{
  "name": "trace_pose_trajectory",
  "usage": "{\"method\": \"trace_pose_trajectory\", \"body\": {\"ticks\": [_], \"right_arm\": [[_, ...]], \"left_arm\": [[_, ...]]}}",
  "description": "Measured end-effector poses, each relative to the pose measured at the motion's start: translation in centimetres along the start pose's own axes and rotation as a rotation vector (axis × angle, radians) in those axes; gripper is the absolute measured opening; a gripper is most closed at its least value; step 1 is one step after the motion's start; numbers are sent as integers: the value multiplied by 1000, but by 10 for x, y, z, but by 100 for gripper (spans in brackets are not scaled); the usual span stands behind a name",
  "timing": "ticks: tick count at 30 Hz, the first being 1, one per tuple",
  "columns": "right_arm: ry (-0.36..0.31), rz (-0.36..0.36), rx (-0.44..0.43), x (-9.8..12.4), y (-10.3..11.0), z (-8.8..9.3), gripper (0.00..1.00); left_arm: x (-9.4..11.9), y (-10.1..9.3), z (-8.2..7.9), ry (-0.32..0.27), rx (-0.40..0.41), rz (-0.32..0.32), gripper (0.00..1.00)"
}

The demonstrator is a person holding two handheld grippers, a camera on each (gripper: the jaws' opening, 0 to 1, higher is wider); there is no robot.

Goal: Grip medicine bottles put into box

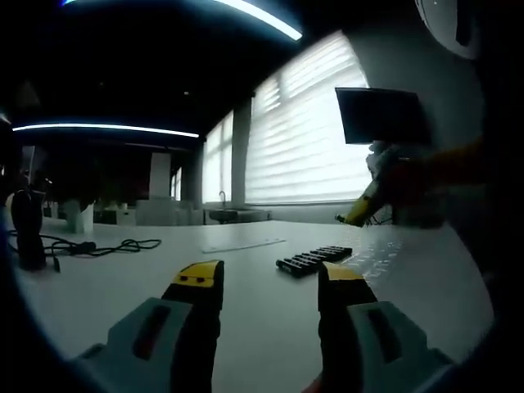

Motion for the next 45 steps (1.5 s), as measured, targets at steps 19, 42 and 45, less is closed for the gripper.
{"method": "trace_pose_trajectory", "body": {"ticks": [19, 42, 45], "right_arm": [[4, 78, 36, 0, 16, 60, 7], [24, 70, -4, -17, 46, 95, 7], [29, 76, -2, -22, 48, 100, 7]], "left_arm": [[0, -1, 1, -7, 5, 8, 38], [0, -12, -2, -9, -71, 74, 39], [1, -11, -2, -17, -56, 69, 39]]}}
Point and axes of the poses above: the point that each gripper's makers call its tool centre point, and the gripper's own axes: x roughly backward along the fingers, y roughly to its left, z roughly out of its underside, the point moved 9 cm from there along x, roughly backward along the fingers, and after that the axes turned 14 degrees about -x, right-handed, at the moved point
